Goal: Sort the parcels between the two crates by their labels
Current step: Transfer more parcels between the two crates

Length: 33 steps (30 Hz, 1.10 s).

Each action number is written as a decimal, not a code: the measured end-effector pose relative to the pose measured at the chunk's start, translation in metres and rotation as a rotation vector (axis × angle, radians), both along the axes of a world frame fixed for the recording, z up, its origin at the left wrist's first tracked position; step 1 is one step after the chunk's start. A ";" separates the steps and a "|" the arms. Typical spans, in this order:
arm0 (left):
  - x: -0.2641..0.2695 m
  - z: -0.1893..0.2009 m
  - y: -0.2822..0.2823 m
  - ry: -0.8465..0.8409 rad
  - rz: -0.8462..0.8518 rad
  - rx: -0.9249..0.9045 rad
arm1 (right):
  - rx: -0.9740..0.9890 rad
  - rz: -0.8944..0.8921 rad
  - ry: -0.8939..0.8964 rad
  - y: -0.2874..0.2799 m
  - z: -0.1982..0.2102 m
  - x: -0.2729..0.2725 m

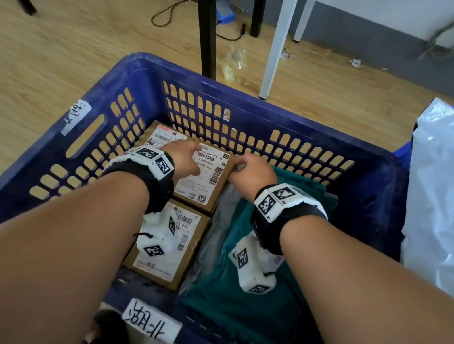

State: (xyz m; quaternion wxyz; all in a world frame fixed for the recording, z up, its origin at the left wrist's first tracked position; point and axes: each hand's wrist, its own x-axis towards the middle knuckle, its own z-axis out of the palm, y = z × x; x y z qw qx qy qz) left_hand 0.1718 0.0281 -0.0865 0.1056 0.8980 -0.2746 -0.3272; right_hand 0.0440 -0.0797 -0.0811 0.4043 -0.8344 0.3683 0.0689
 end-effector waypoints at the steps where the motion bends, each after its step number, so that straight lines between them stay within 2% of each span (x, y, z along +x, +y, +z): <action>1: -0.005 0.008 0.001 -0.008 -0.003 -0.002 | -0.030 0.027 0.000 0.003 0.005 -0.003; 5: -0.034 0.054 0.011 -0.107 -0.044 -0.017 | -0.104 0.126 0.014 0.011 0.035 -0.022; 12: -0.091 0.155 0.019 -0.268 -0.132 -0.079 | -0.267 0.143 -0.061 0.022 0.129 -0.079; 16: -0.141 0.190 0.008 -0.329 -0.158 -0.106 | -0.394 0.170 -0.104 0.016 0.180 -0.130; 19: -0.181 0.212 -0.004 -0.346 -0.175 -0.112 | -0.478 0.158 -0.073 0.005 0.206 -0.174; 22: -0.221 0.230 -0.025 -0.356 -0.258 -0.113 | -0.536 0.108 -0.048 -0.013 0.218 -0.222; 27: -0.286 0.249 -0.071 -0.358 -0.386 -0.156 | -0.544 -0.084 -0.014 -0.048 0.223 -0.307; 33: -0.360 0.241 -0.126 -0.258 -0.550 -0.248 | -0.578 -0.277 0.116 -0.084 0.216 -0.395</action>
